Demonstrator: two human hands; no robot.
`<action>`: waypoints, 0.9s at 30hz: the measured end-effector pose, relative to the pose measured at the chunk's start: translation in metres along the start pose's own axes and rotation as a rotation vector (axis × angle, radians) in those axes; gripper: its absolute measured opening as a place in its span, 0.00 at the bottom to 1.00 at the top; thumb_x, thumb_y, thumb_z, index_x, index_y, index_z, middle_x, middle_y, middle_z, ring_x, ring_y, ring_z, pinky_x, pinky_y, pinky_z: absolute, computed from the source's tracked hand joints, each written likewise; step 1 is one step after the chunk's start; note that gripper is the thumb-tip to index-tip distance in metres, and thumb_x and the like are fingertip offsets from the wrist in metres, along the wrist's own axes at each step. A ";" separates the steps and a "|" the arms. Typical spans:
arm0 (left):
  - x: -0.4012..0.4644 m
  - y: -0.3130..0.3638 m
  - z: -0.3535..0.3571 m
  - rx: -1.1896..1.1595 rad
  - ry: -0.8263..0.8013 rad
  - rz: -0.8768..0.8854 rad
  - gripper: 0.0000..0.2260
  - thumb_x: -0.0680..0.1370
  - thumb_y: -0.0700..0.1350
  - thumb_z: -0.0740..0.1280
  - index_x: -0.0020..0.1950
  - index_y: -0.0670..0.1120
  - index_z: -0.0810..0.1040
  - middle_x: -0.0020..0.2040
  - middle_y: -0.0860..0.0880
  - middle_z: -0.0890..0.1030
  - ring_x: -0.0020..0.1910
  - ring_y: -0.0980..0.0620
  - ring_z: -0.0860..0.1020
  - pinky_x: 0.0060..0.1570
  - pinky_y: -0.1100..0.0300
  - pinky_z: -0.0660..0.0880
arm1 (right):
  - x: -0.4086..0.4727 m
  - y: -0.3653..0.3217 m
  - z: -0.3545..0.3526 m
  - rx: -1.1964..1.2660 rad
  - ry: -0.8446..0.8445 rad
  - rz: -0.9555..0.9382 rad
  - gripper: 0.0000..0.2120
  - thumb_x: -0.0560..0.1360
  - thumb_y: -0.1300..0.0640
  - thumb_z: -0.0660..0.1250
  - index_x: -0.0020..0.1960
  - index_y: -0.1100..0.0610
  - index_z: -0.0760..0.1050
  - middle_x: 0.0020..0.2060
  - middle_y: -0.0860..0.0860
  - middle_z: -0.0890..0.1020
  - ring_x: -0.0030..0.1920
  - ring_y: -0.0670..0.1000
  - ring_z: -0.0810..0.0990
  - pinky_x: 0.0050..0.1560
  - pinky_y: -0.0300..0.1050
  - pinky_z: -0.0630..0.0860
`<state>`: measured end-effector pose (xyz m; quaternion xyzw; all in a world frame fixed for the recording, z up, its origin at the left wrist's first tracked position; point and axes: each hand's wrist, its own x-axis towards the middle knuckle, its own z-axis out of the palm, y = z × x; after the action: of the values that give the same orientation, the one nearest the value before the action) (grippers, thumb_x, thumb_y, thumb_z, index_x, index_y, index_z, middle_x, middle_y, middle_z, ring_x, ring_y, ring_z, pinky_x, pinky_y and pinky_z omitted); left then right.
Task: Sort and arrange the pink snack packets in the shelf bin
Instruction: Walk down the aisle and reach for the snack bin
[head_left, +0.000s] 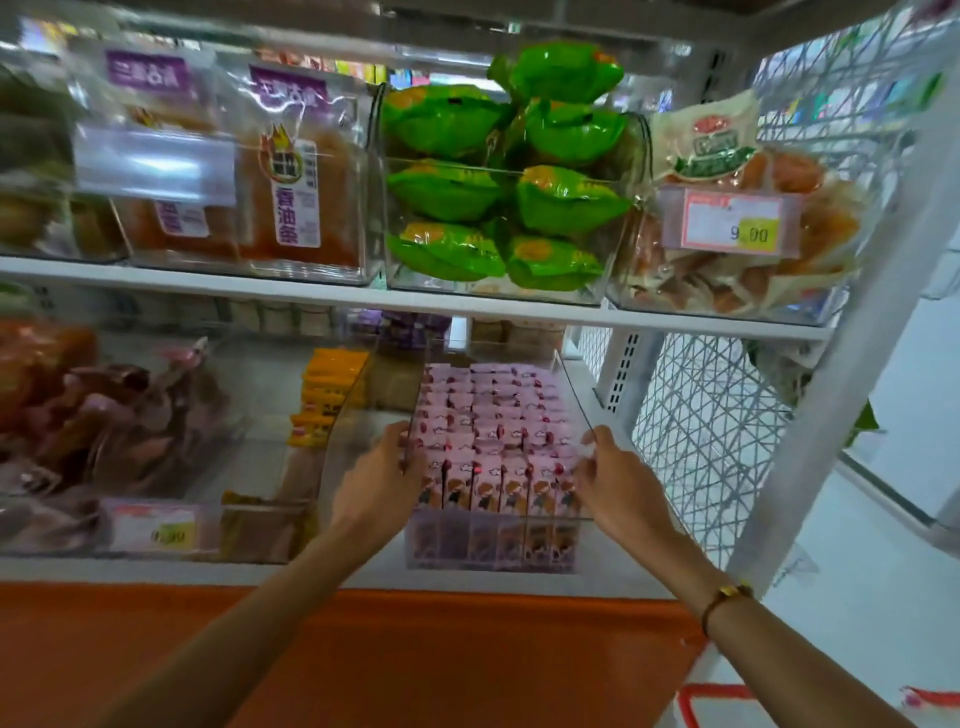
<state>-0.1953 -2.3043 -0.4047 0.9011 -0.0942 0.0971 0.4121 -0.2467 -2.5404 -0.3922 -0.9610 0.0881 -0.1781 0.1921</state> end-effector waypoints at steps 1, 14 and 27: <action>0.000 0.001 0.001 -0.003 0.007 0.005 0.11 0.82 0.51 0.56 0.63 0.51 0.69 0.43 0.57 0.76 0.36 0.61 0.74 0.33 0.63 0.68 | 0.000 0.001 0.002 0.005 0.018 -0.018 0.12 0.80 0.59 0.58 0.63 0.58 0.67 0.34 0.47 0.79 0.18 0.42 0.69 0.16 0.31 0.60; 0.038 0.036 -0.033 0.085 0.041 0.031 0.15 0.80 0.40 0.60 0.32 0.48 0.71 0.27 0.53 0.72 0.26 0.55 0.71 0.20 0.69 0.64 | 0.030 -0.021 -0.039 0.053 0.167 -0.061 0.10 0.78 0.58 0.63 0.56 0.60 0.79 0.33 0.50 0.81 0.24 0.42 0.74 0.32 0.42 0.78; -0.043 0.020 -0.032 -0.007 0.031 0.164 0.08 0.81 0.46 0.60 0.46 0.58 0.73 0.36 0.65 0.77 0.35 0.61 0.79 0.34 0.62 0.78 | -0.049 -0.004 -0.038 0.002 0.200 -0.096 0.11 0.79 0.55 0.62 0.56 0.58 0.78 0.33 0.50 0.81 0.25 0.44 0.75 0.23 0.33 0.62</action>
<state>-0.2451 -2.2888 -0.3811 0.8873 -0.1615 0.1442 0.4072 -0.3057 -2.5383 -0.3731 -0.9414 0.0606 -0.2823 0.1744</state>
